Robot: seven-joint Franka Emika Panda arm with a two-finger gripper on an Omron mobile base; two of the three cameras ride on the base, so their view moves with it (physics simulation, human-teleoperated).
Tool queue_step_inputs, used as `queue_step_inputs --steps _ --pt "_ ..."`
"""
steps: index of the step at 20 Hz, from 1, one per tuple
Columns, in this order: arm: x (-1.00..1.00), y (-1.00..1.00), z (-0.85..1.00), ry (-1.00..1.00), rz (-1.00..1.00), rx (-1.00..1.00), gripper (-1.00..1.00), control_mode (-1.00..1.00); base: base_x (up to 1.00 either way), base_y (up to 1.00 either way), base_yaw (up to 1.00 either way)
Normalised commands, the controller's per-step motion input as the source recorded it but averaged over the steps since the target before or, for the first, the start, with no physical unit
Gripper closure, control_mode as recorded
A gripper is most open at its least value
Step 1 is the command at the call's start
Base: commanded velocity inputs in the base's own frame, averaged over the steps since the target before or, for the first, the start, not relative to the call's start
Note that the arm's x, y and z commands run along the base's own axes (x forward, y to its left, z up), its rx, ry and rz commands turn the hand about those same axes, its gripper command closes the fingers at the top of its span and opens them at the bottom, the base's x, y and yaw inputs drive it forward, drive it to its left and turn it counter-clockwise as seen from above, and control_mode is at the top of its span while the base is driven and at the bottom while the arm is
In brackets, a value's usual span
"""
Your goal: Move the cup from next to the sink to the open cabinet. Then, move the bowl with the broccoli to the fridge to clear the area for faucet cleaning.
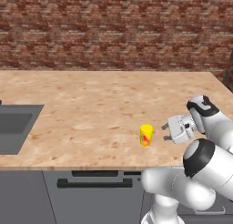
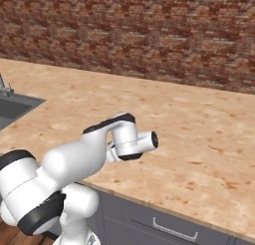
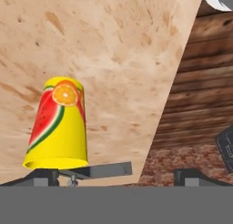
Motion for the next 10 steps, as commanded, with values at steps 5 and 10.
queue_step_inputs --steps 5,10 --pt "0.04 0.15 -0.03 0.04 0.00 0.00 -1.00 -1.00 0.00 0.00 0.00" --pt "0.12 0.09 -0.05 0.06 0.00 0.00 -1.00 -1.00 0.00 0.00 0.00"
